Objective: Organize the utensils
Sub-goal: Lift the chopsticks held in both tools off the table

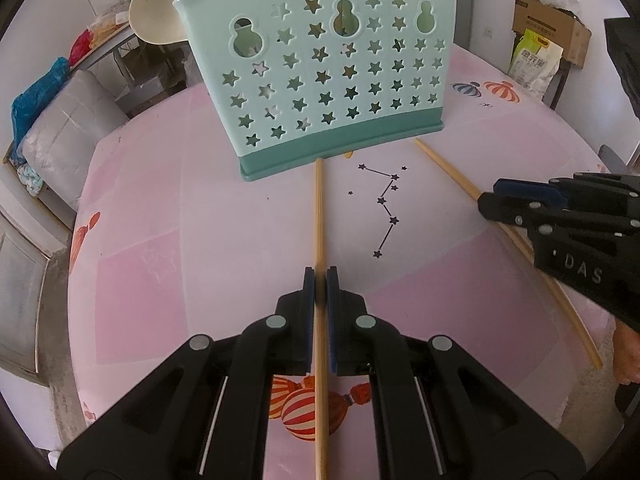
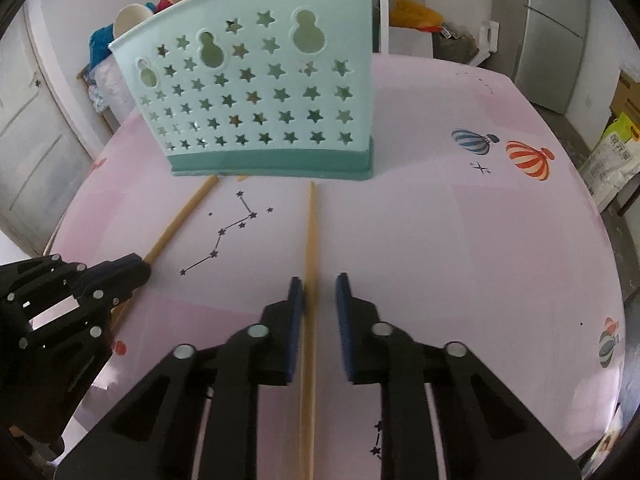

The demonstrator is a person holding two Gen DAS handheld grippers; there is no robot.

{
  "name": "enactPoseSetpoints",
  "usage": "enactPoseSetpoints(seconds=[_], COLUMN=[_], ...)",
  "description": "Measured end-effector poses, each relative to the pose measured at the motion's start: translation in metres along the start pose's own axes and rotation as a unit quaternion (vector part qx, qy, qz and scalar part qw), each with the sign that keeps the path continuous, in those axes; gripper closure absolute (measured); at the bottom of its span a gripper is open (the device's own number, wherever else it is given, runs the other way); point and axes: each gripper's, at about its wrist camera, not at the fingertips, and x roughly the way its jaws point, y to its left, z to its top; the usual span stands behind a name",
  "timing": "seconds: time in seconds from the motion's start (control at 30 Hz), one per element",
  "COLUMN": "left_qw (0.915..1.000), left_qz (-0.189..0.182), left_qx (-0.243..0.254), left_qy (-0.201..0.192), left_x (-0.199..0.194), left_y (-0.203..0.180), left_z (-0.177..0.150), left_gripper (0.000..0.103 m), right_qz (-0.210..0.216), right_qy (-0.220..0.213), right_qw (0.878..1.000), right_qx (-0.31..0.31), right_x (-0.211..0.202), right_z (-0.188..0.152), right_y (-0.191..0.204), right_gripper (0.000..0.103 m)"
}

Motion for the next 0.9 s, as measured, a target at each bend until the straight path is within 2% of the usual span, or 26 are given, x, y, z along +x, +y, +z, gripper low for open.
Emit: enactPoseSetpoints(seconds=[0.03,0.33,0.4,0.43,0.47,0.53,0.67,0.83,0.9], left_qw=[1.0000,1.0000,0.9997,0.9989,0.9978,0.9960,0.9945,0.9934,0.9944], left_qz=[0.001,0.002,-0.023,-0.043,-0.059,-0.079,-0.094,-0.105,-0.095], left_qx=[0.001,0.002,-0.006,-0.017,-0.026,-0.038,-0.032,-0.011,0.003], left_qy=[0.000,0.002,0.004,0.008,0.012,0.019,0.032,0.046,0.047], left_x=[0.000,0.000,0.000,0.001,0.001,0.003,0.010,0.022,0.028], left_y=[0.000,-0.001,0.003,0.008,0.012,0.019,0.026,0.026,0.023], left_z=[0.000,0.001,0.002,0.003,0.003,0.005,0.014,0.034,0.042], left_gripper=[0.099,0.099,0.093,0.082,0.076,0.076,0.076,0.076,0.076], right_qz=[0.001,0.011,0.013,0.014,0.014,0.016,0.021,0.031,0.036], right_qy=[0.000,0.000,-0.001,0.000,0.001,0.004,0.006,0.015,0.017], right_qw=[1.000,1.000,1.000,1.000,1.000,1.000,0.999,0.999,0.999], right_qx=[0.004,0.022,0.025,0.025,0.026,0.026,0.027,0.029,0.028], right_x=[0.000,-0.008,-0.008,-0.008,-0.008,-0.007,-0.007,-0.006,-0.004], right_z=[0.000,-0.011,-0.011,-0.012,-0.011,-0.010,-0.011,-0.006,-0.004], right_y=[-0.001,-0.007,-0.006,-0.007,-0.006,-0.007,-0.011,-0.012,-0.013], right_gripper=[0.095,0.096,0.096,0.096,0.096,0.096,0.096,0.094,0.094])
